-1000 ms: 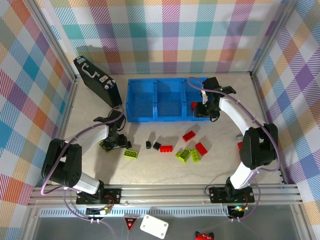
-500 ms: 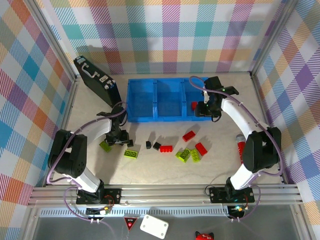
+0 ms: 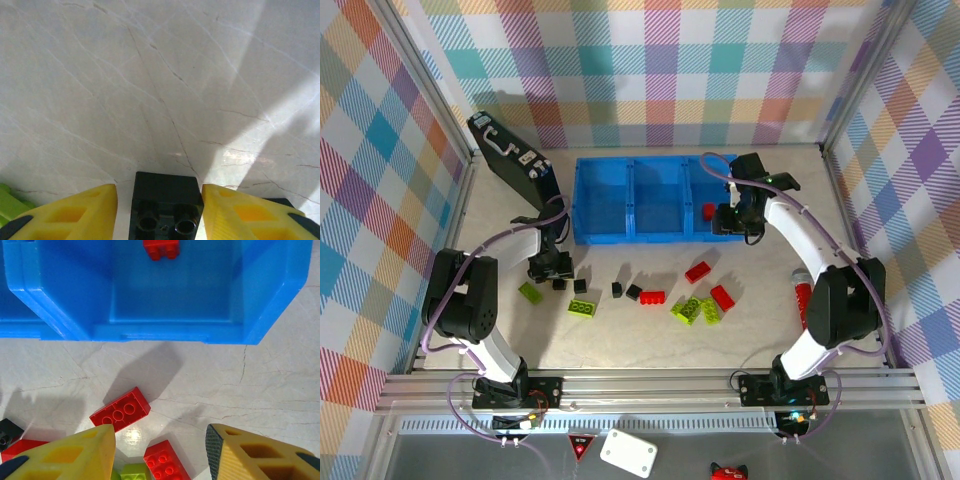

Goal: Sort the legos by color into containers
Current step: Pick up the lego from the middle-left of the table.

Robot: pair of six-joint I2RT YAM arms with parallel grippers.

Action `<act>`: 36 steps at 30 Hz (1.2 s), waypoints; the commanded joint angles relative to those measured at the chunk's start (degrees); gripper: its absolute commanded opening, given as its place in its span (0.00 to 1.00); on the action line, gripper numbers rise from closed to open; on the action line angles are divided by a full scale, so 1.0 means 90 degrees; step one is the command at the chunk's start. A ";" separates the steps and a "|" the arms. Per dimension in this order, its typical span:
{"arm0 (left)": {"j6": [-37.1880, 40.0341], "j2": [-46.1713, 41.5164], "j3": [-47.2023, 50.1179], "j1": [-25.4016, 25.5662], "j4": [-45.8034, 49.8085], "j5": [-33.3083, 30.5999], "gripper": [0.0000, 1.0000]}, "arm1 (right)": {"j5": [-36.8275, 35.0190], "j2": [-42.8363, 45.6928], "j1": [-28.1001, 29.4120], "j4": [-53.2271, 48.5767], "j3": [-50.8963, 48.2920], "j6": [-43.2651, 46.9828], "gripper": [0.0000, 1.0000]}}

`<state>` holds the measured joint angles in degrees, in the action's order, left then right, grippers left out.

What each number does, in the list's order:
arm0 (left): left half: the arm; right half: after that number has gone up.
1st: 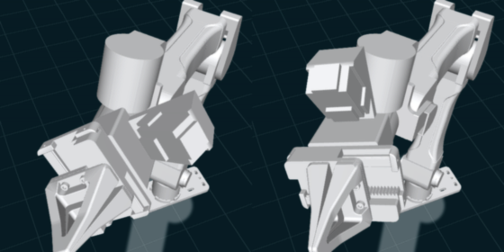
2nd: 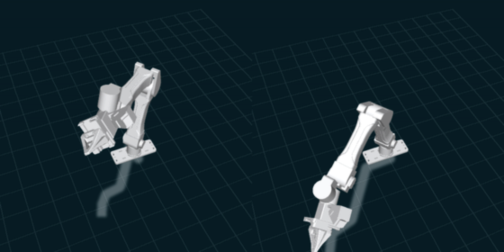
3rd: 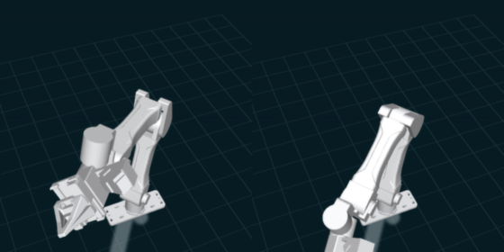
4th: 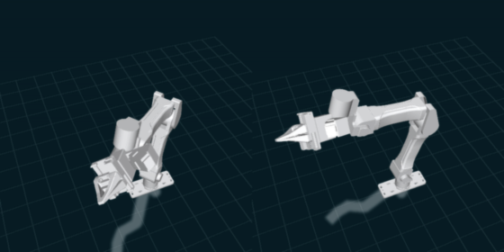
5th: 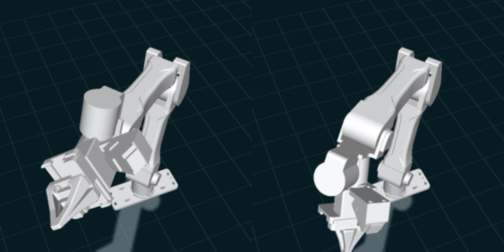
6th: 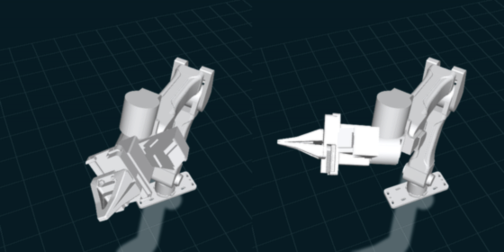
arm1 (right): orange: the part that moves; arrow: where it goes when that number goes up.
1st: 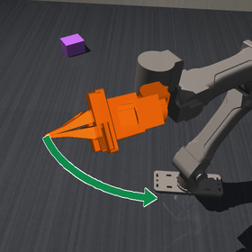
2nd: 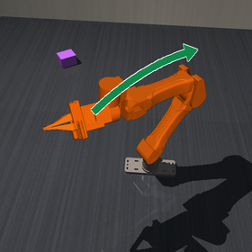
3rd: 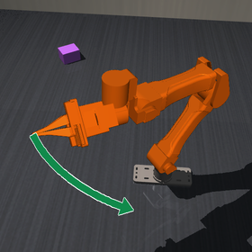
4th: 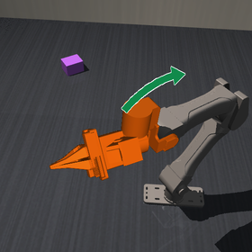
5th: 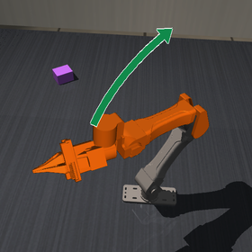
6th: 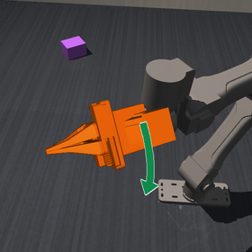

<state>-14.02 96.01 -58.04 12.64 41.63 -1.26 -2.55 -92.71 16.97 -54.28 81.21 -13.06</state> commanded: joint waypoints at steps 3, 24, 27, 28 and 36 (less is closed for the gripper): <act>0.0025 -0.0108 0.0022 -0.0057 0.0100 0.0147 0.43 | -0.0060 0.0260 0.0045 -0.0170 0.0007 -0.0131 0.53; -0.0214 -0.0557 0.0417 0.0067 0.0164 0.0213 0.33 | 0.0029 0.0427 0.0043 -0.0167 -0.0061 -0.0184 0.53; -0.0214 -0.0641 0.0362 0.0079 0.0194 0.0235 0.31 | 0.0019 0.0471 0.0048 -0.0151 -0.0079 -0.0199 0.53; -0.0220 -0.0684 0.0339 0.0089 0.0199 0.0260 0.30 | 0.0019 0.0476 0.0044 -0.0141 -0.0087 -0.0199 0.53; -0.0295 -0.1065 0.0125 0.0257 0.0231 0.0512 0.29 | 0.0146 0.0487 0.0048 -0.0038 -0.0200 -0.0197 0.53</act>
<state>-15.64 88.47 -55.00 13.85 42.09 1.39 -2.42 -89.49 16.97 -54.52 80.53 -14.20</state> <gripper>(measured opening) 0.308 0.529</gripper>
